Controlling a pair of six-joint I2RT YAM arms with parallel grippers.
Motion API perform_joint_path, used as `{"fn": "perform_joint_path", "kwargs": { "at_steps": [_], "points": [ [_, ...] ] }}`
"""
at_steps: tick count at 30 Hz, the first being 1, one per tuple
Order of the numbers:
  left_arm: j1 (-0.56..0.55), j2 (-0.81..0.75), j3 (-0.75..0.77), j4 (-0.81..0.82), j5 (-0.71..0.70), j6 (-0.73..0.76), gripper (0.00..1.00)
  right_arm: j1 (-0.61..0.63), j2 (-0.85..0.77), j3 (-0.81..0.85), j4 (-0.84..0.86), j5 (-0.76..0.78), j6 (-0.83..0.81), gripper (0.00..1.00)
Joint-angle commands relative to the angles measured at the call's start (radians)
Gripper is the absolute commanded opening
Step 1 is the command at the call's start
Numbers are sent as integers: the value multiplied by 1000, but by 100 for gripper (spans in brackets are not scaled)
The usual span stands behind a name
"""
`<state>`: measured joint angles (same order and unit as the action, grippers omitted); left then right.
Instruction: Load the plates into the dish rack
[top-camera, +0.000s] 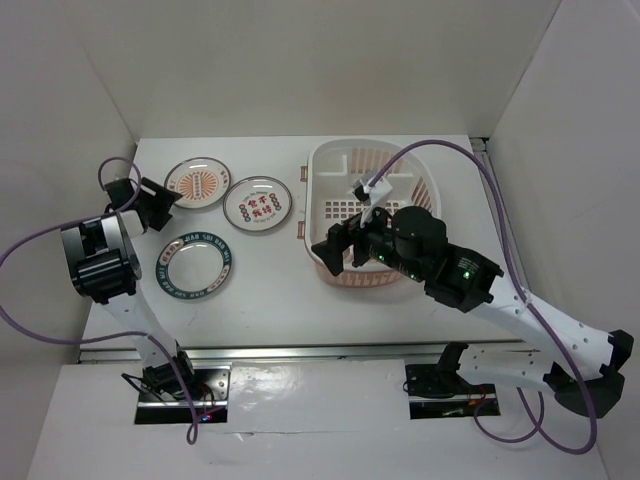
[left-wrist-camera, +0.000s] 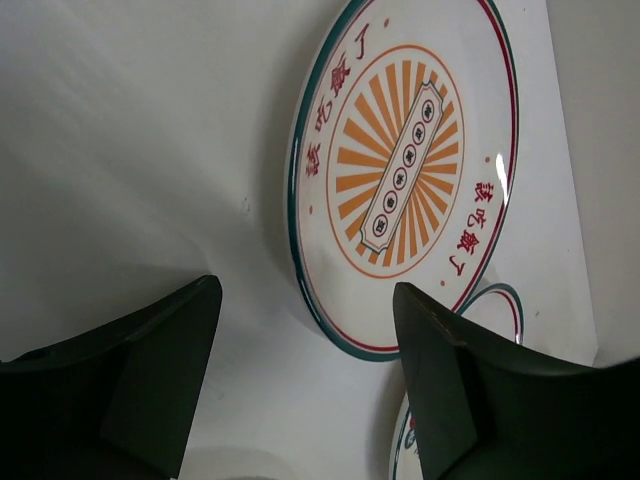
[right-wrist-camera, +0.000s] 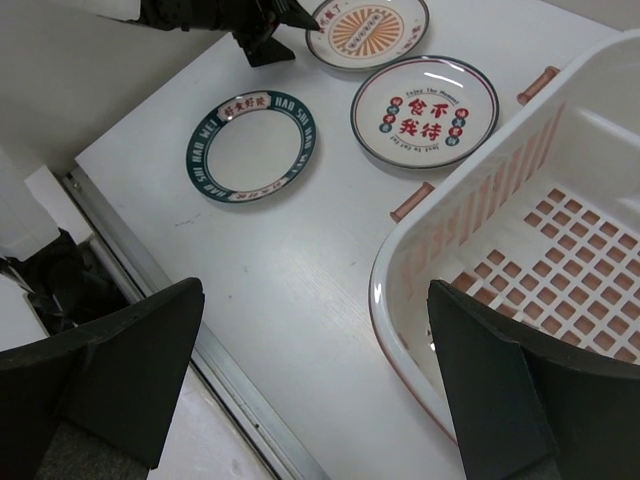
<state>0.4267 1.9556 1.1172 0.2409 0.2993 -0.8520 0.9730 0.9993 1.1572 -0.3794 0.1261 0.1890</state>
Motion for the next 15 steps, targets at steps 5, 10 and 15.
{"fn": "perform_joint_path", "kwargs": {
  "at_steps": [5,10,15],
  "points": [
    [-25,92,75,75,8,-42,72,9,9,-17,62,9,4,100],
    [-34,131,105,66,-2,-51,64,9,18,-17,71,9,4,100],
    [-43,151,148,35,-35,-42,45,9,28,-8,71,9,13,100]
  ]
}}
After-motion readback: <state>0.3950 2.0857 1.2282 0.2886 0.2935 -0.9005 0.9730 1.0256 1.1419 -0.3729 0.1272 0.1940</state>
